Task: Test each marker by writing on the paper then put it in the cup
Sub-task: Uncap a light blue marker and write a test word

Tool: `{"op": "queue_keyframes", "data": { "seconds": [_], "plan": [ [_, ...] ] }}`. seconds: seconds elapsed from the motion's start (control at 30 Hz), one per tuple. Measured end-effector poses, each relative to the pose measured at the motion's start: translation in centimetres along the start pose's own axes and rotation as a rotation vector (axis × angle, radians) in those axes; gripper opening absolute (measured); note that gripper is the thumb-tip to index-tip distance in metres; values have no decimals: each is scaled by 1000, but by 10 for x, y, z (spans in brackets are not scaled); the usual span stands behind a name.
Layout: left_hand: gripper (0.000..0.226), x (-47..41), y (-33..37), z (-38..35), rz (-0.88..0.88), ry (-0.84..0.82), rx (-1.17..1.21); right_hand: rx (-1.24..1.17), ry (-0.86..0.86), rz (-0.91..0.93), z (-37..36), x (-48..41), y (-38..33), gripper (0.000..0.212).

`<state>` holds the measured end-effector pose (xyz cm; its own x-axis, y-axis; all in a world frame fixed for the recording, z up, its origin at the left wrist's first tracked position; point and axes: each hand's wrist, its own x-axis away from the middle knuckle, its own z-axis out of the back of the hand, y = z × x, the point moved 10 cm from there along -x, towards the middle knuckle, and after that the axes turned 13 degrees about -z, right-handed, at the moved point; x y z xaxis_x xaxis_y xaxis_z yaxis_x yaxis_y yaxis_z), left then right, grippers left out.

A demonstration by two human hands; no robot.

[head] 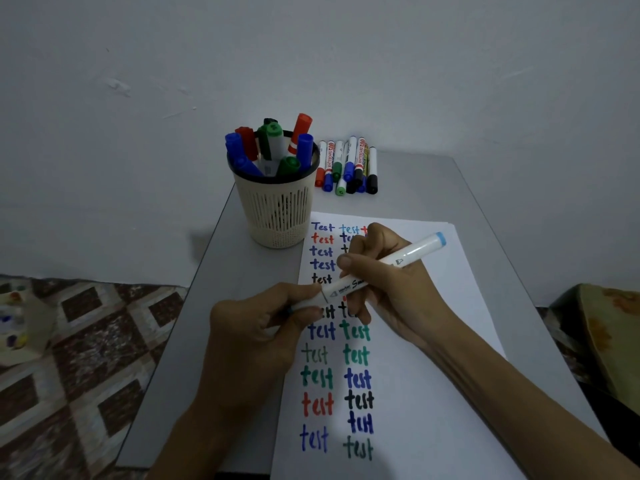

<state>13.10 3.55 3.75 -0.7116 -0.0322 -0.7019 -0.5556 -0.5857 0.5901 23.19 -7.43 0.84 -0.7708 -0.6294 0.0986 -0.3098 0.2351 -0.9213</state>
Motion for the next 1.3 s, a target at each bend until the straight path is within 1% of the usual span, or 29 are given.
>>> {"op": "queue_keyframes", "data": {
  "seconds": [0.23, 0.4, 0.47, 0.5, 0.53, 0.57, 0.6, 0.63, 0.67, 0.7, 0.77, 0.83, 0.9, 0.93, 0.97, 1.0, 1.03, 1.07, 1.1, 1.13, 1.17, 1.23, 1.3],
  "plan": [
    [26, 0, -1, -1, 10, -2, 50, -25, -12, 9, -1, 4, 0, 34],
    [25, -1, 3, 2, 45, 69, 164, -81, -85, -51, -1, 1, 4, 25],
    [27, -2, 3, 5, 56, 96, 184, -117, -166, -23, -2, 0, -6, 34],
    [27, -2, 3, 7, 57, 105, 189, -158, -184, -11, 3, 0, -13, 42],
    [25, -1, 2, 9, 59, 114, 190, -170, -163, 5, 11, 2, -22, 47],
    [24, -1, 1, 11, 61, 122, 189, -115, -106, 38, 24, 4, -32, 45],
    [22, 0, 0, 12, 62, 127, 186, 27, -24, 77, 34, 10, -44, 35],
    [21, 0, 0, 12, 60, 125, 186, 227, 48, 106, 39, 16, -54, 20],
    [20, 0, 1, 11, 53, 117, 189, 434, 78, 102, 38, 21, -60, 9],
    [20, -1, 2, 11, 41, 110, 190, 623, 52, 69, 30, 24, -60, 6],
    [21, -3, 6, 10, 21, 103, 190, 976, -18, 13, 9, 26, -49, 20],
    [21, -3, 9, 10, 8, 104, 185, 1260, -73, 35, -15, 24, -40, 31],
    [27, -4, 9, 11, 6, 114, 191, 1428, -105, 76, -30, 20, -38, 26],
    [34, -4, 7, 11, 29, 121, 209, 1468, -120, 93, -36, 19, -42, 20],
    [43, -2, 1, 9, 67, 121, 225, 1485, -97, 117, -36, 17, -52, 14],
    [51, -1, -6, 6, 115, 106, 231, 1470, -37, 150, -32, 15, -69, 8],
    [53, 2, -13, 2, 163, 67, 207, 1419, 69, 210, -27, 13, -93, 12],
    [50, 4, -20, -5, 186, -3, 134, 1325, 198, 293, -19, 13, -121, 17],
    [47, 7, -22, -12, 169, -96, 23, 1202, 310, 408, -15, 15, -149, 17],
    [44, 9, -22, -19, 129, -192, -78, 1070, 394, 529, -14, 18, -175, 13],
    [43, 12, -22, -27, 95, -269, -142, 946, 455, 648, -16, 21, -194, 18],
    [46, 15, -24, -36, 85, -361, -193, 766, 499, 825, -25, 19, -218, 31],
    [52, 16, -26, -38, 73, -383, -227, 718, 481, 867, -40, 0, -222, 35]
  ]
}}
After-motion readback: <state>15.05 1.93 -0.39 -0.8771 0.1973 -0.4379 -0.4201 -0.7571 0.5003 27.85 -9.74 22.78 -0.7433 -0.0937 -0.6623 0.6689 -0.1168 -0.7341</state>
